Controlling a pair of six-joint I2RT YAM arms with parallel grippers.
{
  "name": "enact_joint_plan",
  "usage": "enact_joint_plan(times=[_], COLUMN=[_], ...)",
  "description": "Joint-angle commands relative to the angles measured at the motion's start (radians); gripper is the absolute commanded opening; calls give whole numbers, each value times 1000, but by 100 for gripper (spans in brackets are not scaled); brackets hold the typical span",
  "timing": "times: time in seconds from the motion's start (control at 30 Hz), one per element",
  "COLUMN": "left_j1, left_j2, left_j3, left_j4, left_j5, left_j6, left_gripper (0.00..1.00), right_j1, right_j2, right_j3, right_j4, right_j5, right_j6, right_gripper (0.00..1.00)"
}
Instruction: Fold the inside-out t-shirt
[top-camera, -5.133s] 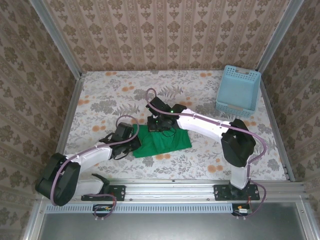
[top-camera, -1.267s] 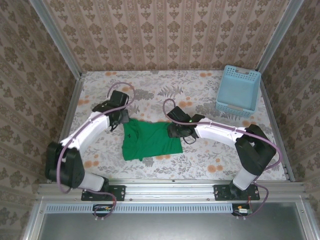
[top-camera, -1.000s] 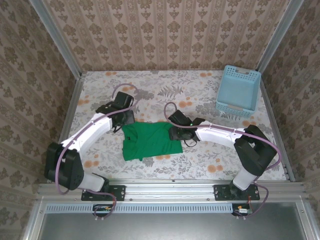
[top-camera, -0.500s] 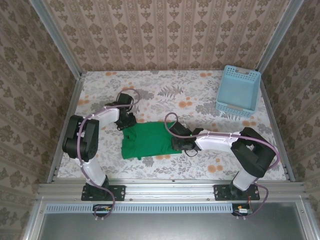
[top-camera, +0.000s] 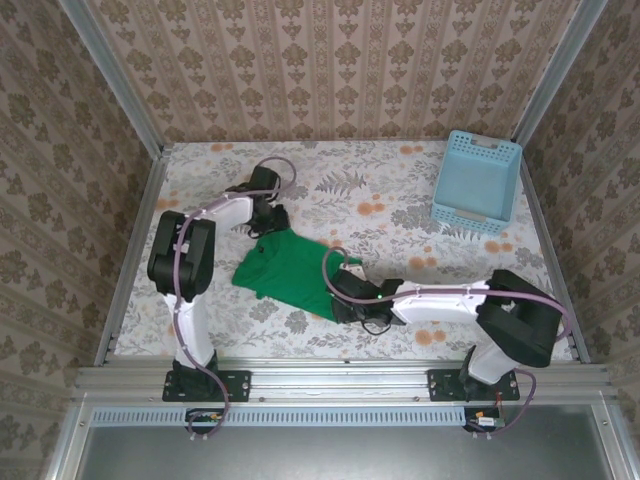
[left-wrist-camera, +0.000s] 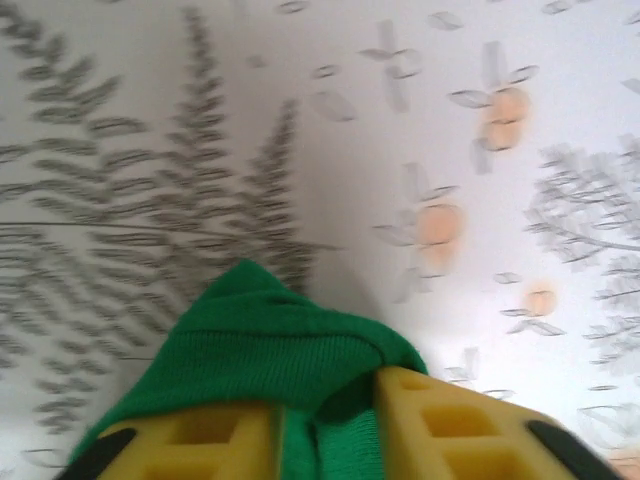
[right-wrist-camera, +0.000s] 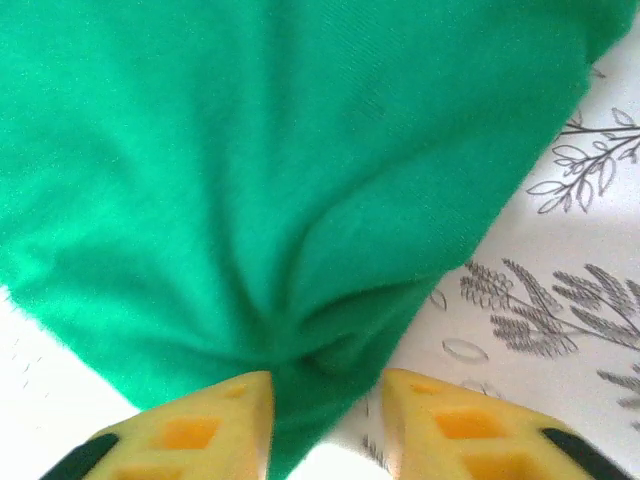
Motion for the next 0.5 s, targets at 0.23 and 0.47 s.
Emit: enact_joint_plan(times=[0.23, 0.47], left_j1=[-65, -95], left_j2=[-524, -718], left_j3=[-249, -595], left_j4=[-183, 4], left_j5=[-158, -100], left_j6=[-90, -210], left_gripper=[64, 56], right_j1=[-250, -294], right_j2=[-156, 96], right_j3=[71, 251], right_j4=[-104, -61], right_j5=[-25, -134], right_j6=[-173, -241], right_gripper=[50, 48])
